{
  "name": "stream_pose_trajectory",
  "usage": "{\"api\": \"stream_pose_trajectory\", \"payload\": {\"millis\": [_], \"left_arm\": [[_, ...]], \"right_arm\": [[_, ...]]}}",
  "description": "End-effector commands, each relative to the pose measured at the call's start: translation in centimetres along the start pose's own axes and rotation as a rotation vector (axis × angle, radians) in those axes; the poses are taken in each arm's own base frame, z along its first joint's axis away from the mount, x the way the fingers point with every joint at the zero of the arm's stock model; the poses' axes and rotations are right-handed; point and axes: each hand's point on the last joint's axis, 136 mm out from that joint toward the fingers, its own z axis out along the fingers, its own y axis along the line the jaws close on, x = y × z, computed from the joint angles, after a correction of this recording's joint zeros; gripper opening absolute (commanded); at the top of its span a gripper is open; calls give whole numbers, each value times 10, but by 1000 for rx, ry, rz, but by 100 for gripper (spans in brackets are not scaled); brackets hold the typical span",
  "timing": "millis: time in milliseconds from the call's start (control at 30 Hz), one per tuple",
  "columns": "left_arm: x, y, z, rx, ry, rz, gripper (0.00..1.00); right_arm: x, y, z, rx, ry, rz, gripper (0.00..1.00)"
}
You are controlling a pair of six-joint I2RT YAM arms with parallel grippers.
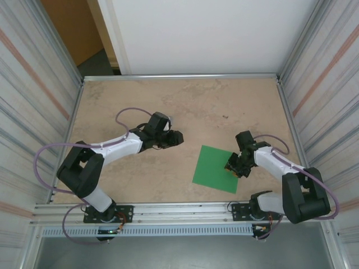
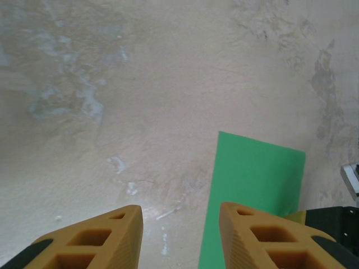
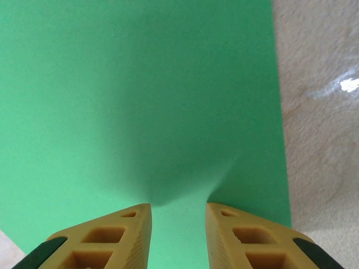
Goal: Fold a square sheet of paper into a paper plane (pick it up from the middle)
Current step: Move the square sheet of paper to the center of the table.
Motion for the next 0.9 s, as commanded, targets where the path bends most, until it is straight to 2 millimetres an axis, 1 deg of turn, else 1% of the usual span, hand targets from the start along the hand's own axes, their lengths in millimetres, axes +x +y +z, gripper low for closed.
{"api": "stream_pose_trajectory", "payload": {"millis": [0, 100, 200, 333, 367, 467, 567, 633, 700, 733, 767, 867], "left_arm": [[-9, 5, -10, 10, -41, -29, 40], [-13, 18, -13, 0, -50, -60, 40], [-19, 35, -20, -6, -68, -104, 40], [-26, 61, -35, -20, -102, -162, 39], [-28, 67, -39, -24, -111, -176, 39], [-27, 82, -48, -53, -122, -204, 35], [-19, 88, -51, -83, -103, -195, 31], [-14, 89, -49, -78, -84, -200, 29], [-12, 88, -47, -65, -71, -206, 28], [-11, 86, -46, -57, -65, -205, 27], [-11, 84, -44, -50, -59, -204, 26], [-13, 75, -38, -17, -27, -185, 25]], "right_arm": [[-3, 1, 9, 30, 3, 13, 31], [-5, 10, 17, 26, 18, 1, 31], [-8, 30, 25, 12, 30, -33, 31], [-19, 74, 37, -17, 39, -99, 31], [-21, 90, 41, -28, 44, -123, 30], [-23, 126, 57, -9, 60, -186, 28], [-20, 159, 73, -19, 87, -243, 27], [-16, 173, 80, -40, 112, -261, 25], [-18, 184, 78, -77, 116, -272, 24], [-20, 192, 71, -110, 105, -286, 24], [-23, 198, 63, -141, 90, -299, 24], [-34, 219, 29, -271, 55, -331, 26]]}}
